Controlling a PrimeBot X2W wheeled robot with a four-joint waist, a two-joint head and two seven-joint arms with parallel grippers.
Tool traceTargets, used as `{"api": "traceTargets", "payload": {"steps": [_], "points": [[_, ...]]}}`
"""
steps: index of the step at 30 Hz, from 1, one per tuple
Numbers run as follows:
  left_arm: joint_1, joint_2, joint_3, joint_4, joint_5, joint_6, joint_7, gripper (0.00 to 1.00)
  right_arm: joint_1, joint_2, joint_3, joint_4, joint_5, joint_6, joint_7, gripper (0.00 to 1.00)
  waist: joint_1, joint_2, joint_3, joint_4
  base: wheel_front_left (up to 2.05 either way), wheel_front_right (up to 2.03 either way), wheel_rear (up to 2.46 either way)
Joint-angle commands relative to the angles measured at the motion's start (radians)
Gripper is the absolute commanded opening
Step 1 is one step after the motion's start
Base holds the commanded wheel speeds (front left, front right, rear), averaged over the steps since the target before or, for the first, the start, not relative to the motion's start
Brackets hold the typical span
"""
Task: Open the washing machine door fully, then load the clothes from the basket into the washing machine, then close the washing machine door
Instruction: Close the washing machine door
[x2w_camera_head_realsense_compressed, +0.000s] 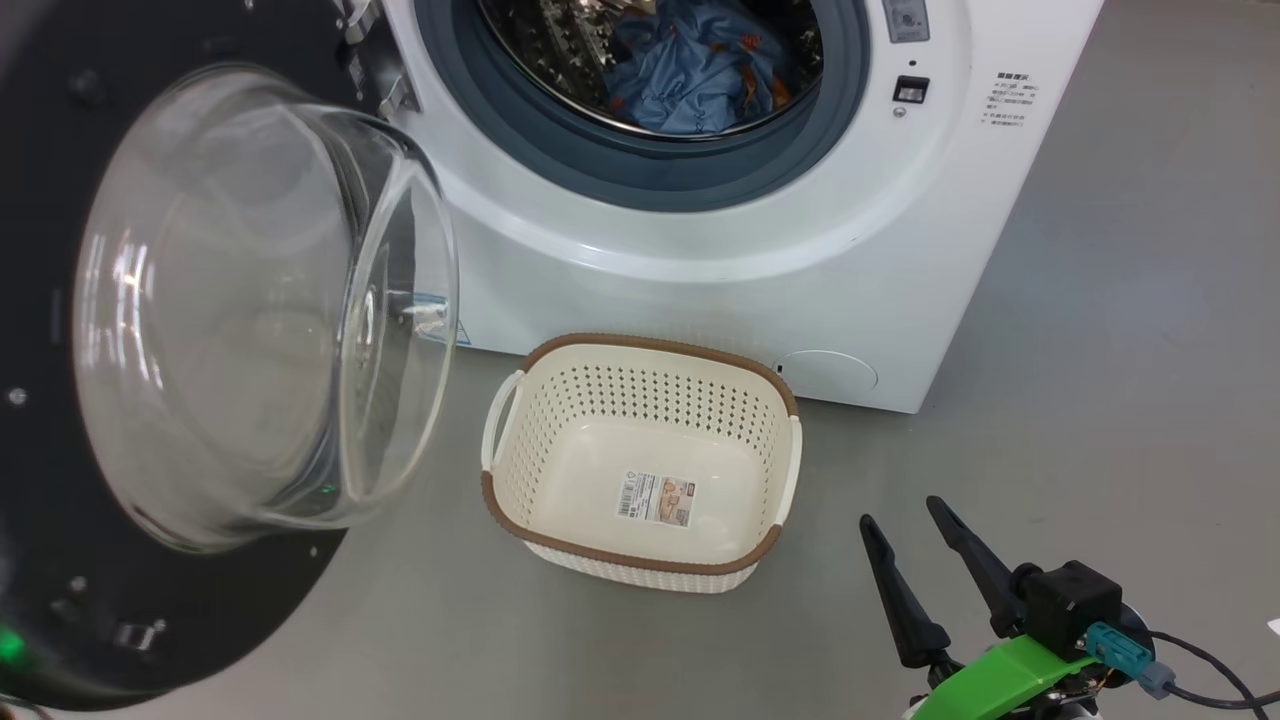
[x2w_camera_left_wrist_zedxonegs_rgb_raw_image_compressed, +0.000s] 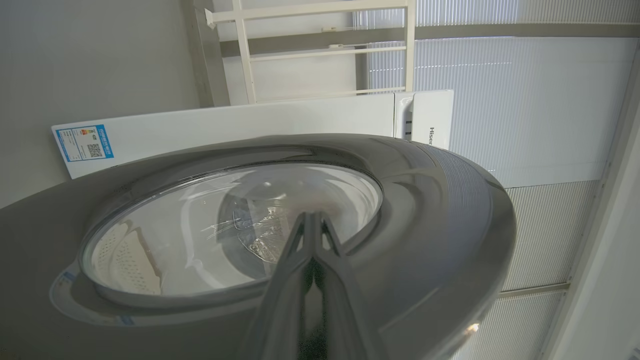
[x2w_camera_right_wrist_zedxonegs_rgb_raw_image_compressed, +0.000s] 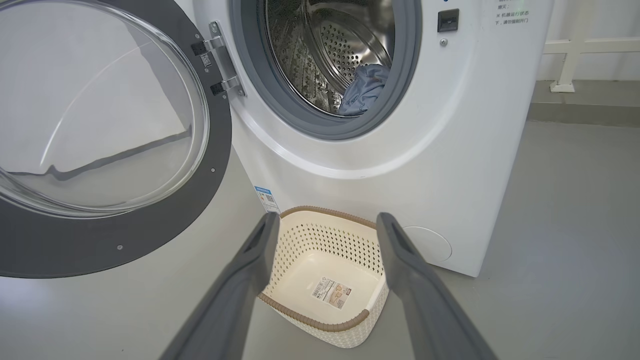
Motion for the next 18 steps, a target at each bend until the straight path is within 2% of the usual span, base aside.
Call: {"api": "traceTargets", "payload": {"steps": [1,12,18], "points": [[0.016,0.016,-0.001,-0.066,-0.015,0.009,0.036,0.0,-0.033,0.004,0.028,-0.019,0.009,0.002,-0.007,1.0,0.0,0.0,-0.001,-0.003,0.0,0.0,0.0],[0.14,-0.092,-0.118,-0.309,-0.017,0.03,0.154,0.0,-0.04,0.009,0.036,-0.001,0.025,0.002,-0.018,1.0,0.0,0.0,-0.007,-0.035,0.0,0.0,0.0],[0.178,-0.136,-0.192,-0.403,-0.037,0.028,0.16,0.0,-0.043,0.012,0.042,0.002,0.034,0.002,-0.027,1.0,0.0,0.0,0.003,-0.076,0.0,0.0,0.0]]}}
